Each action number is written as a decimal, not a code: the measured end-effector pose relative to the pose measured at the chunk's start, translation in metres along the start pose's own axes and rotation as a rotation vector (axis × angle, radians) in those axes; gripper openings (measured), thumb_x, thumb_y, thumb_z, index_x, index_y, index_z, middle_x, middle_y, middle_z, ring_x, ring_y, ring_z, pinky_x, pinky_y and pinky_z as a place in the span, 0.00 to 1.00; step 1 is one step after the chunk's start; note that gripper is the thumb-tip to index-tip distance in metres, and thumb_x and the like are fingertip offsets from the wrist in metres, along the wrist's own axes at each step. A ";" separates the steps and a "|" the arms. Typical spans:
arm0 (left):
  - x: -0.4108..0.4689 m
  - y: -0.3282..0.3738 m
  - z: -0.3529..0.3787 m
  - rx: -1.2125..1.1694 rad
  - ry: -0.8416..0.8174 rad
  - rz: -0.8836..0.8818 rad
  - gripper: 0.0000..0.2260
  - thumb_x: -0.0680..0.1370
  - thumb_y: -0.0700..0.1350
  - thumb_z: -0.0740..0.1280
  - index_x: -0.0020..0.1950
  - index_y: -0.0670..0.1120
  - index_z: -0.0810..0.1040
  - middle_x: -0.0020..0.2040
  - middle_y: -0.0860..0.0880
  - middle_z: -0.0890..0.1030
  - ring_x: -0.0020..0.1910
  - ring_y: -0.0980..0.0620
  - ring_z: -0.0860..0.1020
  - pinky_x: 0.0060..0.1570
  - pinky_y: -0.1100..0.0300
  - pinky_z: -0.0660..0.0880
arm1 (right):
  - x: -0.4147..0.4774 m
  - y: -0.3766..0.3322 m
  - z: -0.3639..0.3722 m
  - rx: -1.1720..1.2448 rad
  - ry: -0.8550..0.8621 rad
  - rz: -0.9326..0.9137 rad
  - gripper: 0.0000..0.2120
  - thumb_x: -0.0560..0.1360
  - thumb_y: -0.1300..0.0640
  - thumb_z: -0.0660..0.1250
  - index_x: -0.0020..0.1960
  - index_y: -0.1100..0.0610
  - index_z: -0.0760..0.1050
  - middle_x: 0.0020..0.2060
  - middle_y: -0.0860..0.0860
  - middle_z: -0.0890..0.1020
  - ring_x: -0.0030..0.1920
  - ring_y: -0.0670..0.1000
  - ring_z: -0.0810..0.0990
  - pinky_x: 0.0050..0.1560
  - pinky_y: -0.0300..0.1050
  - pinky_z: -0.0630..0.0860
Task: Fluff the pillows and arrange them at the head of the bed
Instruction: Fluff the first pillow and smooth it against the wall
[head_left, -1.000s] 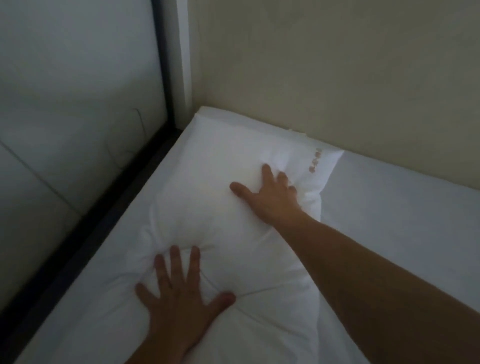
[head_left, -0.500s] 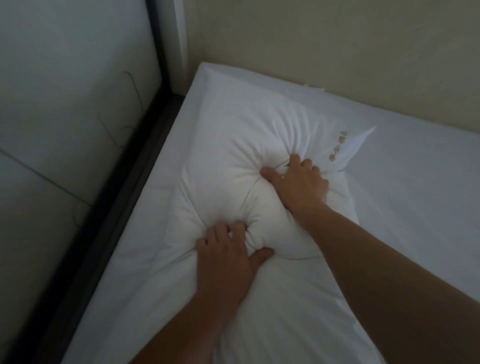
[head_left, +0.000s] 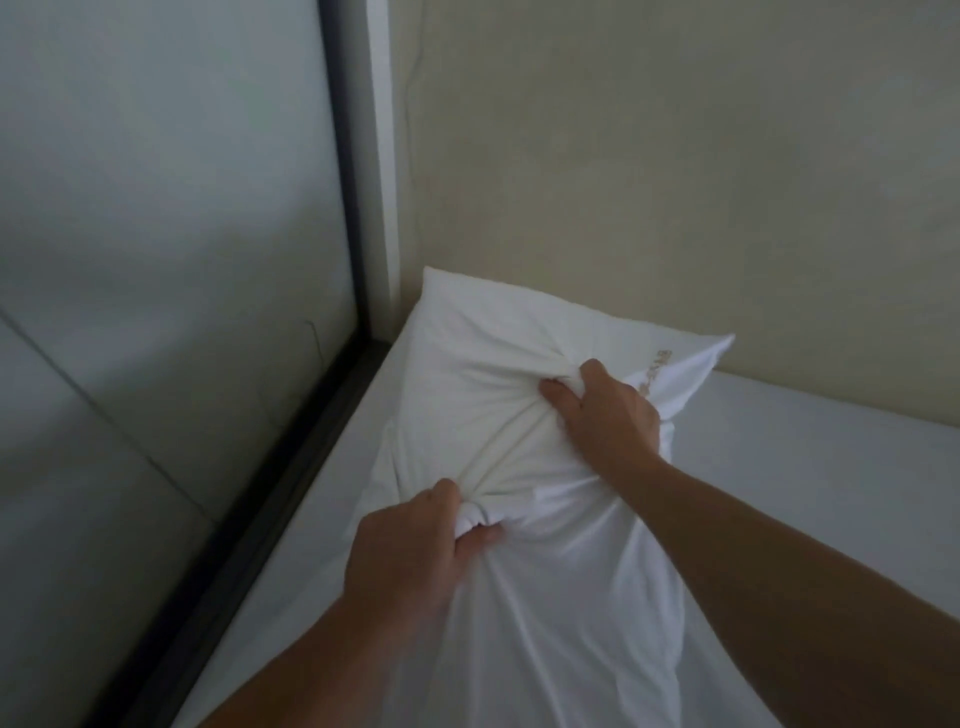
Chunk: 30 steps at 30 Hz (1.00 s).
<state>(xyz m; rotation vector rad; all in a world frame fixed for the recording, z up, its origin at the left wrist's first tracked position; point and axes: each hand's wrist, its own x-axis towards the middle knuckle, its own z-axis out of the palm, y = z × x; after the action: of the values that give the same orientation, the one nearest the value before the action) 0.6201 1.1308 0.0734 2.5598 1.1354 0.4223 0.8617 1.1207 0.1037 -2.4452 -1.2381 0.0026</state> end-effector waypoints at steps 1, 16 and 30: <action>0.010 0.002 -0.005 -0.010 -0.006 -0.002 0.22 0.71 0.70 0.57 0.40 0.52 0.62 0.39 0.50 0.78 0.40 0.48 0.79 0.36 0.54 0.69 | 0.010 0.001 -0.005 -0.003 -0.012 0.016 0.23 0.72 0.30 0.54 0.44 0.51 0.63 0.41 0.57 0.80 0.44 0.61 0.78 0.40 0.51 0.64; 0.123 -0.002 0.118 0.195 -0.213 -0.165 0.31 0.70 0.71 0.32 0.71 0.62 0.31 0.76 0.53 0.32 0.74 0.42 0.32 0.66 0.29 0.35 | 0.061 0.026 0.104 -0.219 -0.345 -0.139 0.30 0.75 0.32 0.43 0.74 0.40 0.44 0.77 0.44 0.44 0.75 0.55 0.41 0.67 0.70 0.44; 0.123 -0.022 0.165 0.113 -0.256 -0.188 0.31 0.71 0.68 0.32 0.70 0.58 0.26 0.76 0.49 0.31 0.72 0.41 0.30 0.65 0.27 0.38 | 0.054 0.034 0.156 -0.180 -0.307 -0.142 0.31 0.76 0.34 0.43 0.75 0.41 0.42 0.77 0.44 0.44 0.75 0.53 0.39 0.68 0.70 0.43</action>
<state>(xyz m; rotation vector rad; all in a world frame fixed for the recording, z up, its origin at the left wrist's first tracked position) 0.7475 1.2112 -0.0676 2.4798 1.3169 -0.0148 0.8931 1.1983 -0.0427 -2.5726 -1.6049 0.2458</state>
